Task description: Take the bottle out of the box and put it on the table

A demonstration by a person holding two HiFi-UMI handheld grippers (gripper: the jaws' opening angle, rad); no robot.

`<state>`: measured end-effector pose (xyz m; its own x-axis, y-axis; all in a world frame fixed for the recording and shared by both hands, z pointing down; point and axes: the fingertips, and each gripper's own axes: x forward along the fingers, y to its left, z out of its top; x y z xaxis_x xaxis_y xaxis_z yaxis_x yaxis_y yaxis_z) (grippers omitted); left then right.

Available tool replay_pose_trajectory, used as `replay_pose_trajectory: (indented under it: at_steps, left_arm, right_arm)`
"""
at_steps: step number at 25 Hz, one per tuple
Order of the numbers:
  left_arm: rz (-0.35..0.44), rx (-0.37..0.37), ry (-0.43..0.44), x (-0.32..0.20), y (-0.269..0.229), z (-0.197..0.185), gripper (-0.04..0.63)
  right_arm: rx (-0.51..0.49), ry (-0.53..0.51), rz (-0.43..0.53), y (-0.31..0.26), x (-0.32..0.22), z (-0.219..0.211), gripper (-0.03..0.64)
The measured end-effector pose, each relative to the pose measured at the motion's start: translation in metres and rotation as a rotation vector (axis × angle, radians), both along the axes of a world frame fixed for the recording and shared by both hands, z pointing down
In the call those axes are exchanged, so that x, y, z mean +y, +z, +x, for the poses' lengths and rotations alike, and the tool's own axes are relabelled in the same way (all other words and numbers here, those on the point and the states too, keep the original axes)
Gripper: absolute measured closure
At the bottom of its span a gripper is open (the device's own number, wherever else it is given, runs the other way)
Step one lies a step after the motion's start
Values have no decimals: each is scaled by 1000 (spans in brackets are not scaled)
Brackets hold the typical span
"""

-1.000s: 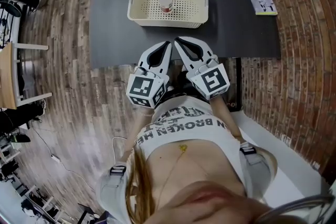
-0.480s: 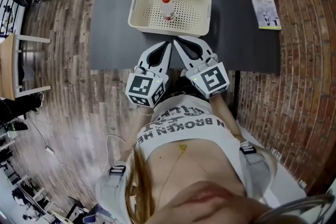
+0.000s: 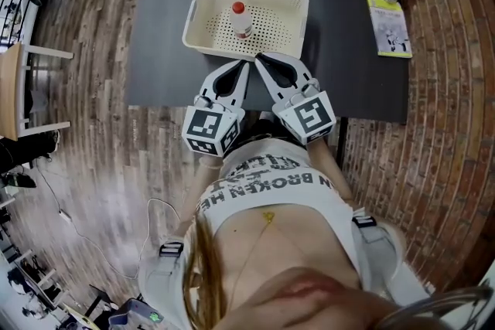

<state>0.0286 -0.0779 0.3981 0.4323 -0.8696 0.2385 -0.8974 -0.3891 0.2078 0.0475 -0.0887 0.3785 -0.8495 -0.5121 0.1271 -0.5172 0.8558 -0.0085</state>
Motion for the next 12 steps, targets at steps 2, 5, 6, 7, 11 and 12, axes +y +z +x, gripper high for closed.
replay_pose_trajectory:
  at_steps: [2, 5, 6, 7, 11, 12]
  left_arm:
    - [1, -3, -7, -4, 1, 2, 595]
    - [-9, 5, -18, -7, 4, 3, 595]
    - [-13, 8, -22, -7, 5, 1, 595]
    - [-16, 7, -24, -7, 5, 0, 595]
    - [-24, 2, -28, -9, 9, -11, 595]
    - [-24, 1, -28, -10, 9, -15, 595]
  right_arm:
    - [0, -5, -2, 2, -5, 3, 606]
    - [9, -8, -6, 6, -12, 4, 606]
    - [14, -9, -8, 8, -14, 4, 606]
    - [18, -10, -9, 9, -15, 3, 606]
    - [29, 3, -15, 12, -19, -1, 606]
    - [30, 9, -15, 12, -20, -4, 606]
